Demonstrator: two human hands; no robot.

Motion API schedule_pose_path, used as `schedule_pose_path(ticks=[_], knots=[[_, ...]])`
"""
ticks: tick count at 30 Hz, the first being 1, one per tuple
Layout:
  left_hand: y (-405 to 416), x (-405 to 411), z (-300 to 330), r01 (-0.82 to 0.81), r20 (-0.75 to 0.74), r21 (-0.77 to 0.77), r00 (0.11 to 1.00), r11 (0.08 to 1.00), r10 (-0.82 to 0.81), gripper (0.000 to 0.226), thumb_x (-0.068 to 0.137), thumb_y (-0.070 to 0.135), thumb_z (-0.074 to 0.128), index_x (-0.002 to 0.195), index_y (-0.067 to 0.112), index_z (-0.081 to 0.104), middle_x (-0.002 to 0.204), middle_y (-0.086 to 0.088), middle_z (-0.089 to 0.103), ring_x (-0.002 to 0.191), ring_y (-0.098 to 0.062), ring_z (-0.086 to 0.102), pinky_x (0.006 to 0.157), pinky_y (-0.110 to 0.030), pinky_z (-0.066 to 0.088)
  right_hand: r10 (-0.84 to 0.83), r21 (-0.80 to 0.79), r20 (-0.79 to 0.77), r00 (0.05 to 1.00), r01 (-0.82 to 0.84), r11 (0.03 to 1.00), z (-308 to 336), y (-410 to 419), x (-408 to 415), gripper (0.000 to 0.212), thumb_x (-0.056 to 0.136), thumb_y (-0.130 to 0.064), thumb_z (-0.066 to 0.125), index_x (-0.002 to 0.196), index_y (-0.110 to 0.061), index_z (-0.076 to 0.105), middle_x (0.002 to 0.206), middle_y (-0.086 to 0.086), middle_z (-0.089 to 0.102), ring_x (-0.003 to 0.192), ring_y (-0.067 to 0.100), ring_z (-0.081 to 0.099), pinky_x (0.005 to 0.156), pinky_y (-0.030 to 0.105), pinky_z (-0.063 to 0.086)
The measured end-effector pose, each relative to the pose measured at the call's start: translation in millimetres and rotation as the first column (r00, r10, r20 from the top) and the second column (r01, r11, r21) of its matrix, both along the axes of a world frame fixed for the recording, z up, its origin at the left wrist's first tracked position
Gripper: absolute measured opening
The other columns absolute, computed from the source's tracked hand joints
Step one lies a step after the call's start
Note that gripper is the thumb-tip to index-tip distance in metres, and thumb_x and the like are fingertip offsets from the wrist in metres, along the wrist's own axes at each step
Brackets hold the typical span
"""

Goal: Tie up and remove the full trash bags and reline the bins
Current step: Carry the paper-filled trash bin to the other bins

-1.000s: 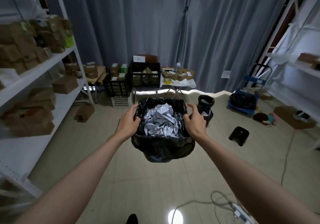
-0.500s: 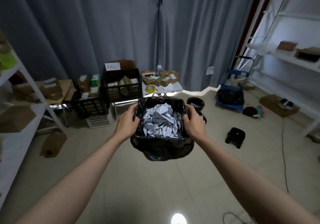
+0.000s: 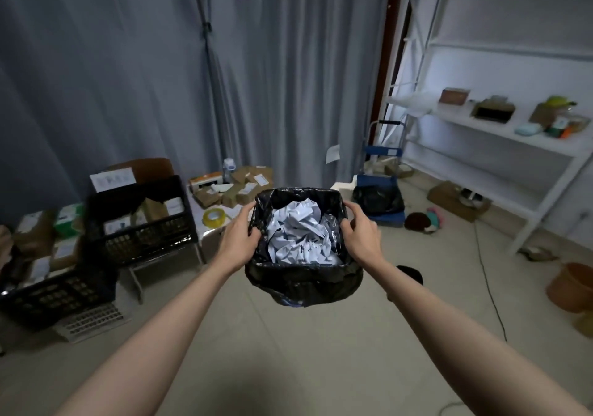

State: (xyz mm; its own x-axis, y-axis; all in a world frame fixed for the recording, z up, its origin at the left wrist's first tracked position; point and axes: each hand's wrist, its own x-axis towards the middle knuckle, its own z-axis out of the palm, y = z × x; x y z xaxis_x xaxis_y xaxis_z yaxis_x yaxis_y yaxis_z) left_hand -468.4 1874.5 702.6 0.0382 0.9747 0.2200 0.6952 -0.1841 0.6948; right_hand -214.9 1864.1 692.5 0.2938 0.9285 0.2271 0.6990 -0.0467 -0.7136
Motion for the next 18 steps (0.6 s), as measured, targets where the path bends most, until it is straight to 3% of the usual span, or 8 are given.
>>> schedule_pose_path(ticks=[4,9,12,16,18], knots=[[84.4,43.9,5.4,0.098,-0.027,0.007,0.995,0.995,-0.098,0.057,0.094,0.009,0.05,0.147,0.022,0.035,0.134,-0.011,0.057,0.119,-0.031,0.054,0.099,-0.038,0.042,-0.094,0.014,-0.011,0.995,0.094,0.995,1.6,60.4,45.0,0.045,0.095,-0.021,0.047,0.14,-0.029,0.046,0.099,0.01,0.07,0.099,0.034,0.062,0.078,0.04,0.04],[185.7,111.6,-14.8,0.21,-0.024,-0.021,0.977,0.977,-0.211,0.055,0.093,0.009,0.049,0.146,0.021,0.036,0.127,-0.012,0.06,0.114,-0.031,0.056,0.097,-0.039,0.044,-0.221,-0.018,0.008,0.975,0.221,0.975,-15.9,134.7,106.2,0.046,0.097,-0.021,0.046,0.142,-0.029,0.045,0.087,0.003,0.065,0.082,0.024,0.055,0.072,0.034,0.033],[251.1,150.7,-37.1,0.259,-0.019,-0.057,0.965,0.964,-0.261,0.056,0.093,0.012,0.049,0.146,0.023,0.035,0.119,-0.014,0.062,0.109,-0.033,0.058,0.093,-0.04,0.046,-0.271,-0.037,0.036,0.962,0.272,0.962,-29.4,185.9,141.4,0.046,0.097,-0.019,0.046,0.142,-0.029,0.046,0.082,0.004,0.064,0.079,0.024,0.057,0.072,0.034,0.037],[338.6,202.8,-56.8,0.325,0.0,-0.069,0.946,0.943,-0.325,0.056,0.093,0.009,0.05,0.146,0.021,0.036,0.12,-0.021,0.061,0.109,-0.036,0.056,0.09,-0.037,0.045,-0.322,-0.078,0.059,0.945,0.326,0.942,-44.2,258.3,187.2,0.047,0.097,-0.018,0.046,0.143,-0.028,0.044,0.107,0.012,0.068,0.099,0.035,0.062,0.086,0.04,0.044],[378.7,229.8,-59.6,0.358,0.0,-0.087,0.933,0.93,-0.359,0.056,0.094,0.008,0.05,0.147,0.02,0.036,0.122,-0.024,0.059,0.11,-0.038,0.056,0.091,-0.039,0.044,-0.347,-0.11,0.089,0.934,0.355,0.928,-49.8,289.1,212.3,0.048,0.097,-0.02,0.046,0.143,-0.029,0.043,0.106,0.013,0.069,0.097,0.036,0.063,0.083,0.041,0.045]])
